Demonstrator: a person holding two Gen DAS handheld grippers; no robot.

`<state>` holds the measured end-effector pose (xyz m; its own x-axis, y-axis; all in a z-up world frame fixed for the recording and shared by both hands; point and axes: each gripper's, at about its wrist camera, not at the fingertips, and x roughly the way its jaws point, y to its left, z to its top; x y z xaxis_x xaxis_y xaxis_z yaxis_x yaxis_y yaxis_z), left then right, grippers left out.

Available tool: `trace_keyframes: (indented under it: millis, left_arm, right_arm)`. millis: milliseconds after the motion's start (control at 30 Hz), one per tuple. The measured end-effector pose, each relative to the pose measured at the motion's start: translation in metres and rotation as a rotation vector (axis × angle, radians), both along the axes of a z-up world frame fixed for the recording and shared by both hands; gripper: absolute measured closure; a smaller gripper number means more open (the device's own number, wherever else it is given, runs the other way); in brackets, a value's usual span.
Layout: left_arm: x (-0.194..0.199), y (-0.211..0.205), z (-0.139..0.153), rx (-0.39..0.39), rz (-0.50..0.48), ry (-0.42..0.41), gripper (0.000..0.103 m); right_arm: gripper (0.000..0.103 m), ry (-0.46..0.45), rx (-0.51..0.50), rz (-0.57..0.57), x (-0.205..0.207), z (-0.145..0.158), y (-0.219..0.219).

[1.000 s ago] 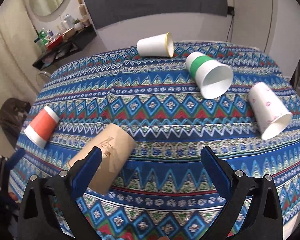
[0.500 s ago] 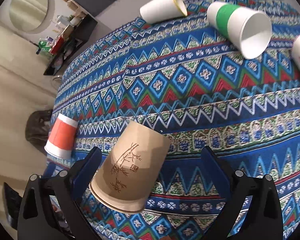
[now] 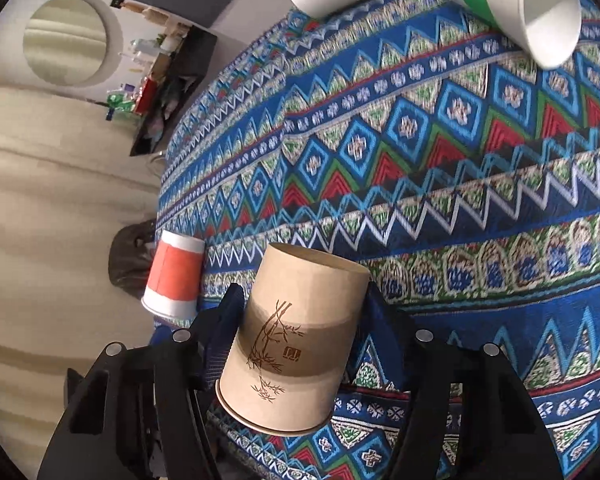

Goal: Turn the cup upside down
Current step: 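Lower the inverted tan cup onto the cloth with the right tool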

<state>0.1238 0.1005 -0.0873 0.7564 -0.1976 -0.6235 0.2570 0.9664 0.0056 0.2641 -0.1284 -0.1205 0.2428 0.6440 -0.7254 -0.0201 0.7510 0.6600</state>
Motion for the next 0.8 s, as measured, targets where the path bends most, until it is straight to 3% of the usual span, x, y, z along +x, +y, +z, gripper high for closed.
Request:
trace_keyframes:
  millis: [233,333,533,800]
  left_arm:
    - [0.0,-0.005,0.0,0.012,0.007,-0.003,0.006]
    - [0.0,-0.008,0.001,0.025,0.011,-0.011,0.006]
    - [0.001,-0.015,0.006,0.038,0.021,-0.025,0.006]
    - [0.001,-0.02,0.011,0.028,0.028,-0.034,0.006]
  right_arm:
    - [0.047,-0.15,-0.09,-0.054,0.001,0.03,-0.011]
    - [0.047,-0.271,-0.165,-0.103,-0.003,0.047,-0.019]
    - [0.047,-0.502,-0.391,-0.216,-0.009,0.067,-0.023]
    - [0.047,-0.692,-0.679,-0.266,-0.008,0.065,-0.013]
